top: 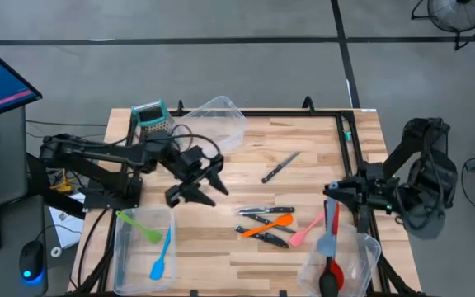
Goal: Pick & Place Kitchen Items
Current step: Put the gray serving spoon into the bottom right transparent bin, then put the black knife into the top transparent bin
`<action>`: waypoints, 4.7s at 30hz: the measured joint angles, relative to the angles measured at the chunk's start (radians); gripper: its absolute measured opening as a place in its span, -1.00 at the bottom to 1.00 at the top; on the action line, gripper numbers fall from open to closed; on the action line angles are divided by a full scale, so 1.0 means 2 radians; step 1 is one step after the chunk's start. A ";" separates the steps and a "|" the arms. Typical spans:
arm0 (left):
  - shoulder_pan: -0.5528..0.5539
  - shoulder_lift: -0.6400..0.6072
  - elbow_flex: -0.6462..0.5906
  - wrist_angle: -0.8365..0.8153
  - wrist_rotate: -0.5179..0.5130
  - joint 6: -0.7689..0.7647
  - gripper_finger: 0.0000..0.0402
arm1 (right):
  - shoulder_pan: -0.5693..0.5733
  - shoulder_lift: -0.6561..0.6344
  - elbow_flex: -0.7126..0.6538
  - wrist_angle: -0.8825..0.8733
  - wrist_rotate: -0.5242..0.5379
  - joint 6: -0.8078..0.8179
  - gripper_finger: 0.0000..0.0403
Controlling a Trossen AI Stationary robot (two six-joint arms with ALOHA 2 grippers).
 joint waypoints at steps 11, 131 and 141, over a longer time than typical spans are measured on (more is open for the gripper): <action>-0.051 -0.069 0.000 0.000 -0.001 -0.005 -0.22 | 0.040 -0.006 0.000 -0.067 -0.056 0.105 -0.78; -0.202 -0.292 -0.066 -0.378 -0.349 0.053 -0.98 | -0.350 0.221 -0.191 0.126 -0.455 -0.312 0.24; -0.214 -0.348 -0.066 -0.379 -0.352 0.082 -0.98 | -0.381 0.221 -0.264 0.218 -0.464 -0.350 0.24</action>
